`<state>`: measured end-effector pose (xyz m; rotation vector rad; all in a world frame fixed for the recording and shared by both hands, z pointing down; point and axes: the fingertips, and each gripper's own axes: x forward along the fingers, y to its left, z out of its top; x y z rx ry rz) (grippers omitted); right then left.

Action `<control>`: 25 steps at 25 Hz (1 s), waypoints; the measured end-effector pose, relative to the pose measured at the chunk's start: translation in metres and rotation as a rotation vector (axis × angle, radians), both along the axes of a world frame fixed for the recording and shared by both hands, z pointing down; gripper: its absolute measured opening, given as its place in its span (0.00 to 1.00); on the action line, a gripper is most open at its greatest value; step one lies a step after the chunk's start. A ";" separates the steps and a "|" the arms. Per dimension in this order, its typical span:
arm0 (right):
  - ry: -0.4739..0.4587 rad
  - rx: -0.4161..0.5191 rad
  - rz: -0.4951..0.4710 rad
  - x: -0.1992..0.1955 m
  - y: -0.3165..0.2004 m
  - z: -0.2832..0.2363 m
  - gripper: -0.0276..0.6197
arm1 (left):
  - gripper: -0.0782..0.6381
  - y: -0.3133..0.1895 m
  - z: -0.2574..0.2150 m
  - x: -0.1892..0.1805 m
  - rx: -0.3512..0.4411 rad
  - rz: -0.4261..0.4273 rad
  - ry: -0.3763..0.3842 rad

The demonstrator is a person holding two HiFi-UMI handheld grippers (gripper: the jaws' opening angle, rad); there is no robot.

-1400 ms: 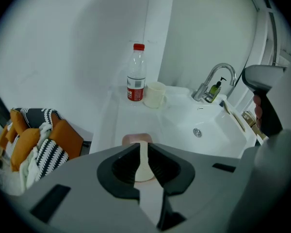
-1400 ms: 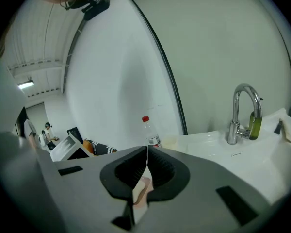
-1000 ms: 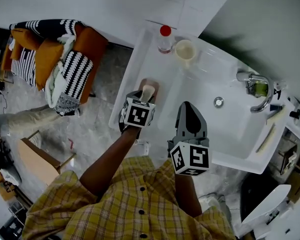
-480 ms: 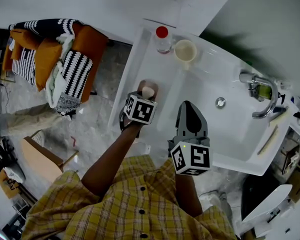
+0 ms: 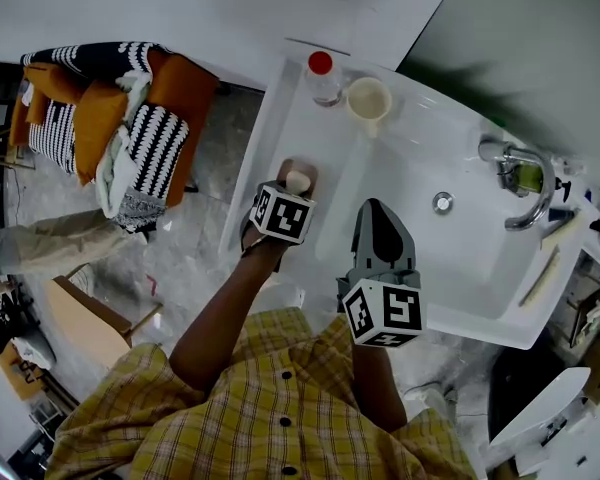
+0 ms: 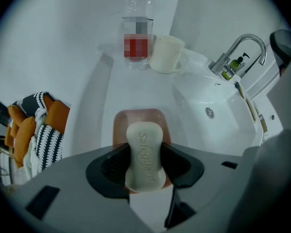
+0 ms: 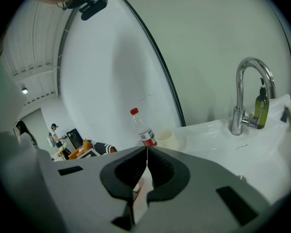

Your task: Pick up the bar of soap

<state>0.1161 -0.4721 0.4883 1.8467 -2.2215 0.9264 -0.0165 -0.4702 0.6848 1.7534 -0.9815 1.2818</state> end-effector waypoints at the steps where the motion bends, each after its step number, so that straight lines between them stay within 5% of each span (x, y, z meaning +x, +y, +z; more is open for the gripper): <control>1: 0.001 0.005 0.002 0.000 0.002 -0.003 0.08 | 0.39 0.001 -0.001 0.000 0.001 -0.004 0.004; 7: 0.017 0.036 0.011 -0.002 0.019 -0.018 0.07 | 0.39 0.002 -0.030 -0.005 0.052 -0.033 0.041; 17: 0.049 0.117 0.012 -0.028 0.071 -0.059 0.07 | 0.39 0.015 -0.141 -0.003 0.414 -0.052 0.200; 25: 0.087 0.211 0.014 -0.058 0.126 -0.106 0.08 | 0.39 0.060 -0.236 -0.026 0.622 -0.036 0.297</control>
